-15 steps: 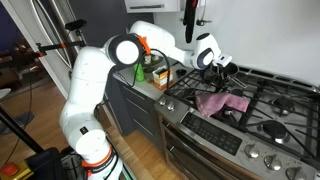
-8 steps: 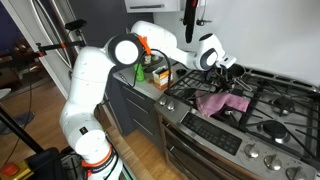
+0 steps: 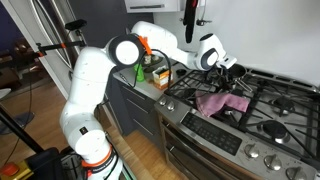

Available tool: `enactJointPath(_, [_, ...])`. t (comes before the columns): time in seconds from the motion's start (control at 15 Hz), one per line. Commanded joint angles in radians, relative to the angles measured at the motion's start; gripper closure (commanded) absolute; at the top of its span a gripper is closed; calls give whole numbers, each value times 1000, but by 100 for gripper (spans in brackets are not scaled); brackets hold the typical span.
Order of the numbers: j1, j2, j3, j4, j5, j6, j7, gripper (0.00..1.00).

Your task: Move the silver pot to the top right side of the stove, pick up the purple cloth and wipe the silver pot, put the purple cloth back on the job of the stove

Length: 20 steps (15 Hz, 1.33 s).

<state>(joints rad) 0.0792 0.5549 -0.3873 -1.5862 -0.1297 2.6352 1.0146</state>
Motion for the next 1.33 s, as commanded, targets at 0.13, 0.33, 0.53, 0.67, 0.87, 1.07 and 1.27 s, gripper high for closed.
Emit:
enactJointPath(0.13, [-29,76,-48,130,-20,-69,163,99])
enactJointPath(0.33, [-60,114,-48,192,-15,-114,208,99])
enactJointPath(0.53, [-97,165,-46,267,-13,-154,246,99])
enactJointPath(0.67, [-117,197,-49,314,-21,-159,262,99])
enactJointPath(0.87, [-140,242,-60,370,-32,-162,284,99])
enactJointPath(1.07, [-161,279,-66,424,-27,-198,312,99])
enactJointPath(1.27, [-163,305,-79,464,-1,-231,342,99])
